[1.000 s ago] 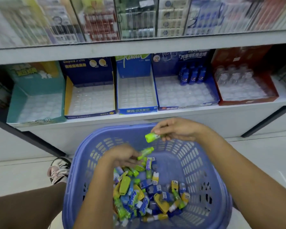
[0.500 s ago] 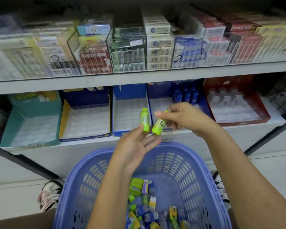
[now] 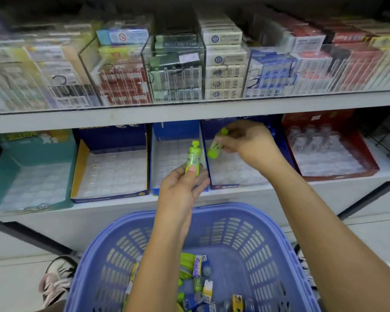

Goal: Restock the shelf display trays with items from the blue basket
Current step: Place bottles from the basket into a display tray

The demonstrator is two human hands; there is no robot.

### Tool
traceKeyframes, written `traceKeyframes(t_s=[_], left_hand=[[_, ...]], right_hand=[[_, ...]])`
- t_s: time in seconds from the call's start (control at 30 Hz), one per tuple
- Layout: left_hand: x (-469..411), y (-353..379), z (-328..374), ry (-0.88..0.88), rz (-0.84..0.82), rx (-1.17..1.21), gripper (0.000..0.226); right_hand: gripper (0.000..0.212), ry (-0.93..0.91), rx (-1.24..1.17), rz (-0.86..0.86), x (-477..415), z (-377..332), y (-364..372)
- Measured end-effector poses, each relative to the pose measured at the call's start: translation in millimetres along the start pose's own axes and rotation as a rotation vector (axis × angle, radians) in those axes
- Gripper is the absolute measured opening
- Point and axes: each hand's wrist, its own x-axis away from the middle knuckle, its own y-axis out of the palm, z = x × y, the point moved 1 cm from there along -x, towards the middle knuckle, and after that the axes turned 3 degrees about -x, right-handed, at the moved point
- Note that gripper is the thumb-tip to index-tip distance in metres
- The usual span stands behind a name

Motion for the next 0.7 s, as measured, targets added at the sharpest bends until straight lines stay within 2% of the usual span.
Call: traceKeyframes(t_s=[0.1, 0.27, 0.4, 0.57, 0.7], left_hand=[[3, -8, -3, 0.013, 0.033, -0.017, 0.008], [5, -19, -8, 0.037, 0.065, -0.047, 0.015], [2, -23, -8, 0.062, 0.052, -0.061, 0.015], [-1, -29, -9, 0.089, 0.045, -0.091, 0.022], [1, -29, -6, 0.118, 0.034, -0.099, 0.020]], right_hand=[[0.018, -0.032, 0.202, 0.090, -32, 12, 7], [0.011, -0.052, 0.240, 0.103, -66, 37, 27], [0.015, -0.107, 0.472, 0.083, -76, 46, 36], [0.021, -0.083, 0.561, 0.048, -82, 49, 40], [0.023, -0.004, 0.501, 0.035, -83, 49, 37]])
